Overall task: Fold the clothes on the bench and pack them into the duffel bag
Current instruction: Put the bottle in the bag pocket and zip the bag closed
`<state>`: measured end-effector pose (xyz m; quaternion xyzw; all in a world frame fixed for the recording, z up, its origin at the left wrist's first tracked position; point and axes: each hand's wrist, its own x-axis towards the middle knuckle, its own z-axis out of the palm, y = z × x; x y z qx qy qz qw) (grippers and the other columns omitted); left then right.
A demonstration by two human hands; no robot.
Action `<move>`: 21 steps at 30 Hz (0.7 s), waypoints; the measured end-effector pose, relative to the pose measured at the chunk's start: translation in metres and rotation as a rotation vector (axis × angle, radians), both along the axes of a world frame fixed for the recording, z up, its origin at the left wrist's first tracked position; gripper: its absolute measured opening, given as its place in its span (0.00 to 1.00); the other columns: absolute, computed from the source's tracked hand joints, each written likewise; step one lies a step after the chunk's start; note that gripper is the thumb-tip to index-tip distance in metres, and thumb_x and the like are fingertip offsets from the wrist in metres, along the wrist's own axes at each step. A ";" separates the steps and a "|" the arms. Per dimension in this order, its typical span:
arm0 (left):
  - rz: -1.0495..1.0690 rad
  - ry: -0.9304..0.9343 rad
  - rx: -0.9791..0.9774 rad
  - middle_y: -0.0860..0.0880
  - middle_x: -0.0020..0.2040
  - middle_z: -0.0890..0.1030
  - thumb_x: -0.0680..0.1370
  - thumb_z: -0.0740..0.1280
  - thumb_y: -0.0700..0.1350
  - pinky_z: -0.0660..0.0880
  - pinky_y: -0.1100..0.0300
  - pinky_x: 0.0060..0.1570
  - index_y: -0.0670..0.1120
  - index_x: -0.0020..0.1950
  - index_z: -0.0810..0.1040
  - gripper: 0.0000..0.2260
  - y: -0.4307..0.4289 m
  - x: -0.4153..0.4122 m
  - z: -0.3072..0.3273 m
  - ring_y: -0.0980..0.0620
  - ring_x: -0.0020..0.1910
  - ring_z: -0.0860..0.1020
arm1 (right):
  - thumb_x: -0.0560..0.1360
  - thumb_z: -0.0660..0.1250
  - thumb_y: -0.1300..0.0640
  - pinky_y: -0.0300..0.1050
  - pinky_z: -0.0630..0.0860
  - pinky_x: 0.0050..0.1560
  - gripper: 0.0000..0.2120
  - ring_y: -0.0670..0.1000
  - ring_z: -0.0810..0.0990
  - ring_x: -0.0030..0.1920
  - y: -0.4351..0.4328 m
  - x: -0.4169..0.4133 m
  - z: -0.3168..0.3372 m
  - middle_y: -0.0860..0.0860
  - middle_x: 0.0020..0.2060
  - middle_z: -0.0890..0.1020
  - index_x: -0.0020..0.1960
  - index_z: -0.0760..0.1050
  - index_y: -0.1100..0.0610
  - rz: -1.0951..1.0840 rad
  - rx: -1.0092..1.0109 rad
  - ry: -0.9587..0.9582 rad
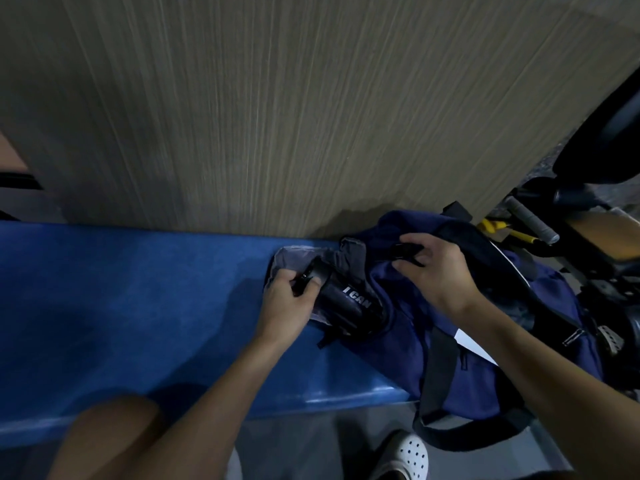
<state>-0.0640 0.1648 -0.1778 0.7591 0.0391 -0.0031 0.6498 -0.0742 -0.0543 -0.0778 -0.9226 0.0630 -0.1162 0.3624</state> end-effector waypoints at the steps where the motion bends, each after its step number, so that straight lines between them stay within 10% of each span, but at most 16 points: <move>1: -0.008 -0.008 0.049 0.51 0.41 0.81 0.80 0.67 0.53 0.73 0.59 0.40 0.47 0.47 0.76 0.09 0.000 0.000 -0.001 0.53 0.42 0.80 | 0.73 0.74 0.59 0.44 0.76 0.55 0.20 0.49 0.77 0.52 0.003 0.000 0.003 0.51 0.46 0.80 0.63 0.77 0.52 0.010 -0.001 -0.008; 8: -0.147 0.148 -0.146 0.53 0.51 0.83 0.80 0.69 0.47 0.76 0.63 0.51 0.49 0.58 0.79 0.08 -0.001 0.005 -0.014 0.54 0.52 0.81 | 0.74 0.74 0.57 0.49 0.77 0.57 0.23 0.46 0.73 0.55 0.017 0.001 0.015 0.53 0.54 0.78 0.67 0.74 0.51 0.038 -0.024 -0.002; 14: -0.454 0.188 -0.064 0.59 0.70 0.72 0.76 0.74 0.46 0.66 0.59 0.71 0.56 0.76 0.67 0.30 0.013 0.015 -0.016 0.58 0.69 0.70 | 0.73 0.74 0.57 0.47 0.76 0.58 0.22 0.49 0.76 0.54 0.014 -0.001 0.021 0.49 0.48 0.79 0.66 0.75 0.51 0.042 -0.041 -0.014; 21: -0.527 0.134 0.098 0.59 0.59 0.82 0.78 0.69 0.58 0.72 0.57 0.67 0.55 0.64 0.79 0.16 0.008 0.006 -0.007 0.60 0.60 0.78 | 0.73 0.75 0.57 0.48 0.77 0.58 0.21 0.50 0.77 0.56 0.015 0.002 0.023 0.52 0.50 0.80 0.64 0.76 0.51 0.036 -0.011 -0.023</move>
